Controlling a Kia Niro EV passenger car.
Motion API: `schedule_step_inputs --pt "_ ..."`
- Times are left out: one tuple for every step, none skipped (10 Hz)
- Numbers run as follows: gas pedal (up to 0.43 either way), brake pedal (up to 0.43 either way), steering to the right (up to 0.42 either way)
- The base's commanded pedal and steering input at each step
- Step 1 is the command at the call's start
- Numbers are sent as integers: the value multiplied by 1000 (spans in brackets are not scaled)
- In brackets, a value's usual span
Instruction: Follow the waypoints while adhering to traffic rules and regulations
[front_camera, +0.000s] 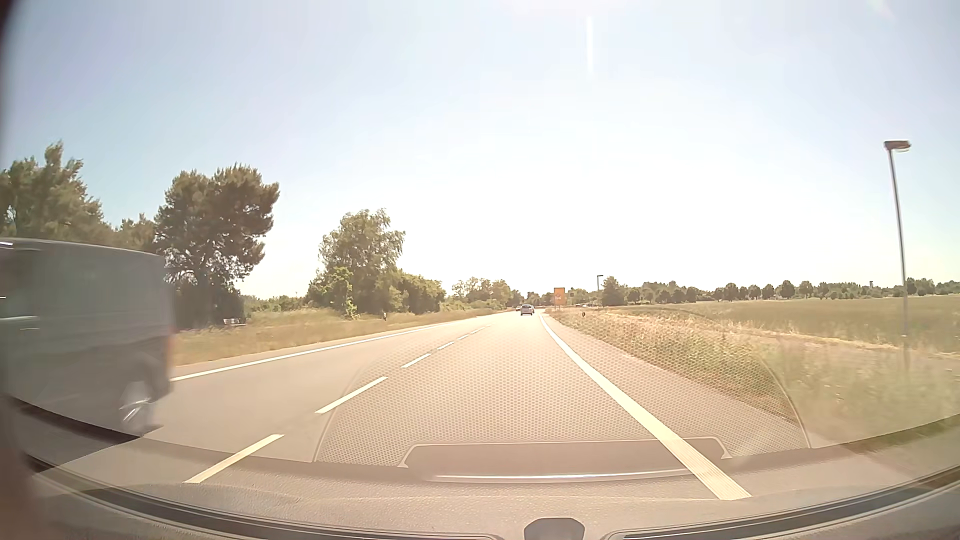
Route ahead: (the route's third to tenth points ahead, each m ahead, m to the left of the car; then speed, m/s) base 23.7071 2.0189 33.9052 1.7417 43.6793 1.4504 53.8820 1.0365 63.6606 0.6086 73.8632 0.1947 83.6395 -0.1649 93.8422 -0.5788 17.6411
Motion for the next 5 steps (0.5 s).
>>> schedule_step_inputs --pt "28 30 3" --pt "28 30 3" --pt "28 30 2" --pt "28 30 3" --pt "28 30 2"
